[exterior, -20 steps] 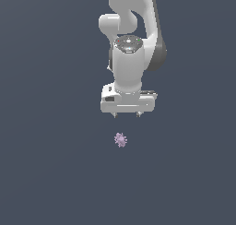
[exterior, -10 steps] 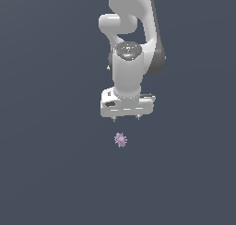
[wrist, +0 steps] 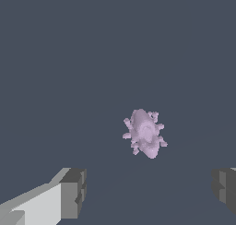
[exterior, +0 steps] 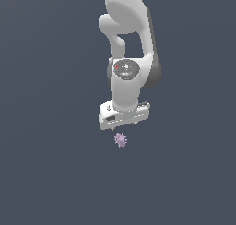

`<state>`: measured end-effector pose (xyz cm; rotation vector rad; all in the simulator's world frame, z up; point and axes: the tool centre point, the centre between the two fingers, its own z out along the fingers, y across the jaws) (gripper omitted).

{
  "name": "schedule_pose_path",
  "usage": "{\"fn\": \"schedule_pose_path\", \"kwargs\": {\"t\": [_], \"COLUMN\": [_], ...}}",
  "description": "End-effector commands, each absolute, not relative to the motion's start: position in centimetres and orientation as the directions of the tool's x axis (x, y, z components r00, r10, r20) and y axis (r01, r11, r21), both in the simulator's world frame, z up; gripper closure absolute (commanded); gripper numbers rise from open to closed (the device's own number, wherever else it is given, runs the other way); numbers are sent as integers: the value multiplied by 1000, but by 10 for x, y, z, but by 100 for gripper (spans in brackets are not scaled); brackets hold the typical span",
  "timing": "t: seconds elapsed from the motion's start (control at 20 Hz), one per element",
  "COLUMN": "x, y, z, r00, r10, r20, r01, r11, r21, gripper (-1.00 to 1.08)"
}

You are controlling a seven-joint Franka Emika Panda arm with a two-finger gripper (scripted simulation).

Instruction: Pick up the object and move it to a goal position.

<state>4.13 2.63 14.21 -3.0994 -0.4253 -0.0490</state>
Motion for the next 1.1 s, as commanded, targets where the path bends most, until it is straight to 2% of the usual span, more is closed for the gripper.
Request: {"fn": "schedule_pose_path", "kwargs": {"t": [0.0,0.5,1.05], "x": [46,57,59], "y": [23,15,14], "z": [130,96,86], "r00": [943,874,859], "r10": [331,487,512], "r20": [25,4,0], "r01": [331,487,512], "r11": [-943,-874,-859], "r21": [-4,0,0], "gripper": [-92,-92,-92]}}
